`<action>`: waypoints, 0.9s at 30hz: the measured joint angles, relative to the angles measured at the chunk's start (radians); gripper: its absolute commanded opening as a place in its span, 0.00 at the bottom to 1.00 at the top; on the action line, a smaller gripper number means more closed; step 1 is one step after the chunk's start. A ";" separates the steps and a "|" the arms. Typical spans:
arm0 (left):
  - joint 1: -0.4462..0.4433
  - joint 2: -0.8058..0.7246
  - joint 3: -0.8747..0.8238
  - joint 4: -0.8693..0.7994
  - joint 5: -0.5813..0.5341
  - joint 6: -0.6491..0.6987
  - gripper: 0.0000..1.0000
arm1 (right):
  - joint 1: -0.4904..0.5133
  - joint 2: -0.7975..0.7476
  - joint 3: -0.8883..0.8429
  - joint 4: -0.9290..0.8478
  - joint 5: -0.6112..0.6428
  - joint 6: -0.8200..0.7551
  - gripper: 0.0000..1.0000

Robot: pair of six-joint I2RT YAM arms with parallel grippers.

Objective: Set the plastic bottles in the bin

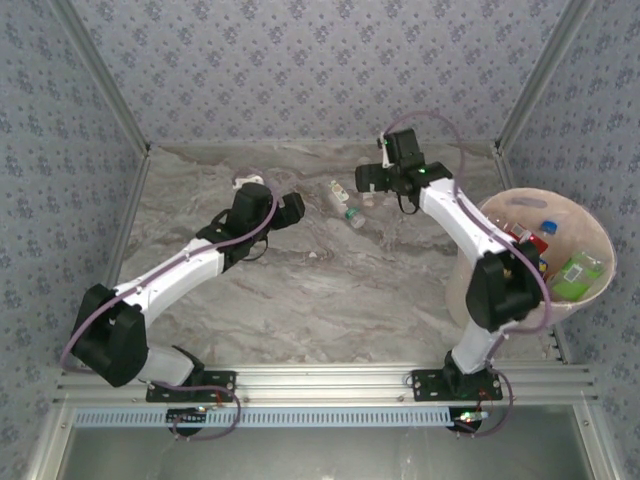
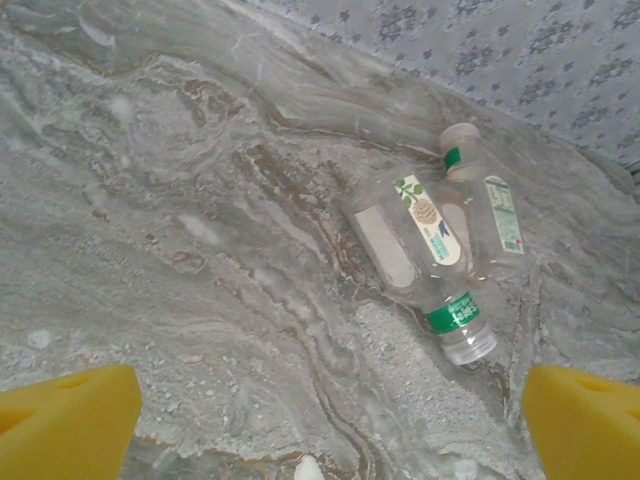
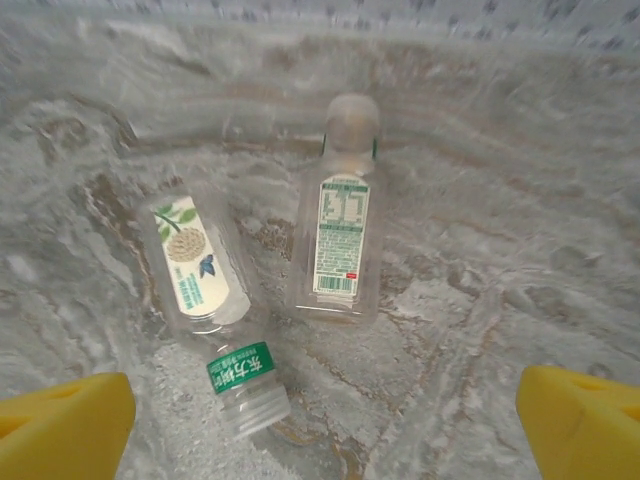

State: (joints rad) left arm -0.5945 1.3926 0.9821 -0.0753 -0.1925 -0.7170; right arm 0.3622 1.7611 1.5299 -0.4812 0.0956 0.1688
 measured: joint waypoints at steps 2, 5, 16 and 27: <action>0.000 0.000 -0.003 -0.005 -0.003 -0.007 0.98 | -0.003 0.077 0.031 -0.001 -0.004 0.006 0.97; 0.000 0.000 -0.010 -0.009 -0.006 -0.018 0.98 | -0.011 0.182 0.100 -0.006 -0.007 0.023 0.92; 0.006 -0.005 -0.043 -0.020 -0.026 -0.044 0.98 | -0.042 0.526 0.412 -0.053 -0.004 0.086 0.84; 0.021 -0.005 -0.043 -0.024 -0.032 -0.045 0.98 | -0.041 0.616 0.474 -0.126 0.027 0.118 0.63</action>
State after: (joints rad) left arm -0.5735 1.3872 0.9386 -0.0990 -0.2249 -0.7616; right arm 0.3214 2.3772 2.0037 -0.6075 0.1223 0.2867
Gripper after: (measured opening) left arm 0.979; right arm 0.678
